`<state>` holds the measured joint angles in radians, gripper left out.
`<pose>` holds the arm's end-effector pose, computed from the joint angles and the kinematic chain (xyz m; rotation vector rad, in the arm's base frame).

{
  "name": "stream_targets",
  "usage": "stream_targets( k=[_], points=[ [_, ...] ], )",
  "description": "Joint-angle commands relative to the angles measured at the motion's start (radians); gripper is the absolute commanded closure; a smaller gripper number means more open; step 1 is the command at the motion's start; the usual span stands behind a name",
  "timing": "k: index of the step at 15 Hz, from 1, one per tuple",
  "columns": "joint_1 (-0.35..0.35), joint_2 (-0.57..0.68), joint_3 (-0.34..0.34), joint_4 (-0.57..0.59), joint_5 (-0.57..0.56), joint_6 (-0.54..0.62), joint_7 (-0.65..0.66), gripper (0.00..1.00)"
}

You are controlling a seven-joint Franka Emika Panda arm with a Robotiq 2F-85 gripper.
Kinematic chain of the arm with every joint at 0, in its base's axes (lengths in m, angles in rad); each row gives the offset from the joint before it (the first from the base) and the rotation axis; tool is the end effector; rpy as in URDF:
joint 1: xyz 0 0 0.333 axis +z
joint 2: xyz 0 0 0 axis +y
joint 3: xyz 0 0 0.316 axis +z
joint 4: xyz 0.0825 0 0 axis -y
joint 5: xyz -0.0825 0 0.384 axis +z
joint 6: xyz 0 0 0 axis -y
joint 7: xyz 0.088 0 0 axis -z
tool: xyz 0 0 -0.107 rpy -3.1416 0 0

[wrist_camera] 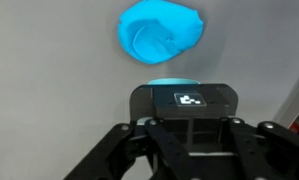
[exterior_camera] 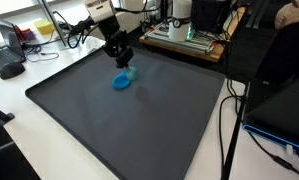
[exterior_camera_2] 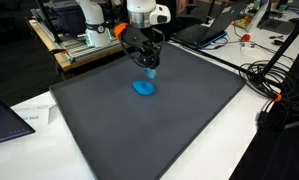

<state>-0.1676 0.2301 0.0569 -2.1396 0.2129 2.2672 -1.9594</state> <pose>0.5535 -0.0563 0.2895 -1.9533 -2.2293 -0.1384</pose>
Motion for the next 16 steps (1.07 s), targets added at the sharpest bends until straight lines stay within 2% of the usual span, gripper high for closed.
stream_targets(
  k=[1, 4, 6, 9, 13, 16],
  points=[
    [0.002, -0.019, -0.018, 0.021, 0.109, -0.034, 0.096, 0.78],
    [0.011, -0.021, -0.041, 0.025, 0.115, 0.017, 0.236, 0.78],
    [0.017, -0.017, -0.061, 0.030, 0.076, 0.050, 0.350, 0.78],
    [0.013, -0.023, -0.082, 0.032, 0.064, 0.060, 0.506, 0.78],
    [0.006, -0.037, -0.099, 0.030, 0.057, 0.049, 0.643, 0.78],
    [-0.001, -0.049, -0.099, 0.029, 0.069, 0.033, 0.675, 0.78]
  ],
)
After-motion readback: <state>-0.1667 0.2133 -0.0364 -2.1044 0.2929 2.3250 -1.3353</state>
